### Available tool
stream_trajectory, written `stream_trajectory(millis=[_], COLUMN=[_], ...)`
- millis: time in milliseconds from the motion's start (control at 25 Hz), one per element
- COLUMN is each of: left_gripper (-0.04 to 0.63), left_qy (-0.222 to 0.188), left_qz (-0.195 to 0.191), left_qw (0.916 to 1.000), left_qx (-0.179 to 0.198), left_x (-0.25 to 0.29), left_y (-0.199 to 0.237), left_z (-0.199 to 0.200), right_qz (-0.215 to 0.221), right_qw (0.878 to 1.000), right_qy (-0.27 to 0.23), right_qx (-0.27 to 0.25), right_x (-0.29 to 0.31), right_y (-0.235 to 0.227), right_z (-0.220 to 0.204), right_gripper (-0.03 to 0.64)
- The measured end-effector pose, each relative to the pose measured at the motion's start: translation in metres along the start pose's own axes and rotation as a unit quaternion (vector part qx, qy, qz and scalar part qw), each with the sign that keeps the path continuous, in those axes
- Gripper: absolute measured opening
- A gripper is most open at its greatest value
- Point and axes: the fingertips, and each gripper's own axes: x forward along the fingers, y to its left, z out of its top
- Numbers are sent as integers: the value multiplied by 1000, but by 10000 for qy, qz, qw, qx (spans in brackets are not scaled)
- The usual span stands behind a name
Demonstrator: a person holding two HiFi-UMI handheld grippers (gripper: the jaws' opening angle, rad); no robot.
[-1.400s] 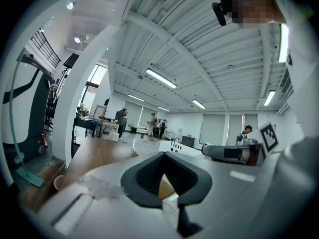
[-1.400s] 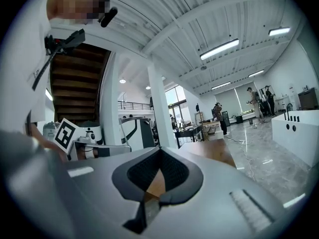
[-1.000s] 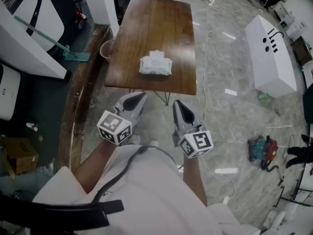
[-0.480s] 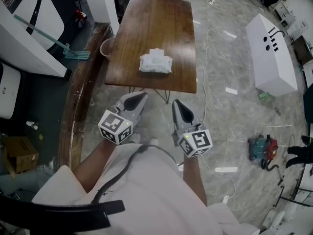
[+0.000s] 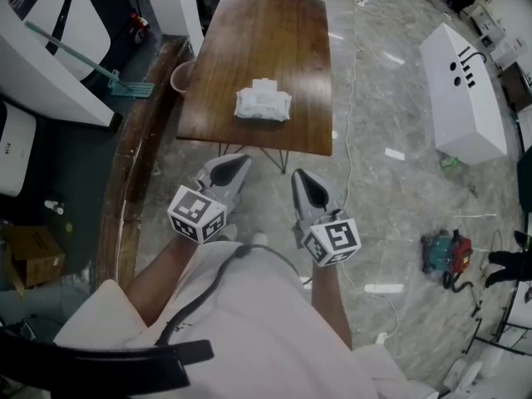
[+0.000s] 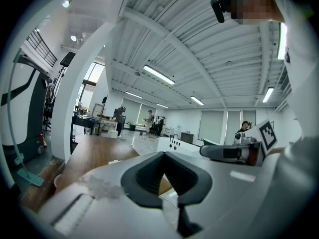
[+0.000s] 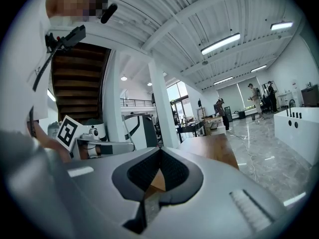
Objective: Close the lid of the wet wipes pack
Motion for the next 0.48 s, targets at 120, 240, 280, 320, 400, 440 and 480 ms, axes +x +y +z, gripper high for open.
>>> stream_trajectory(millis=[120,240,280,320,400,440,480], left_gripper=[3,2,3,3,2,3,3], left_qy=[10,4,4,6,17,26,36], left_qz=[81,155,178,204,266,295,315], left_qw=[10000,9999,9998,9998,9996,9996,9995], left_qx=[39,39,35,28,20,30,52], left_x=[1,2,1,1,0,0,1], left_y=[-7,-12,-14,-15,-17,-19,-21], left_z=[-2,-5,-6,-7,-10,-12,-14], right_qz=[44,120,147,175,225,244,261], right_qw=[10000,9999,9999,9998,9997,9997,9997], right_qy=[16,19,21,25,33,36,41], right_qx=[0,7,11,11,0,-6,-11], right_x=[-6,-10,-11,-12,-14,-16,-19], right_y=[-4,-7,-8,-9,-10,-10,-11], right_z=[-2,-4,-4,-5,-7,-8,-9], right_gripper=[9,9,9,9,9,9,9])
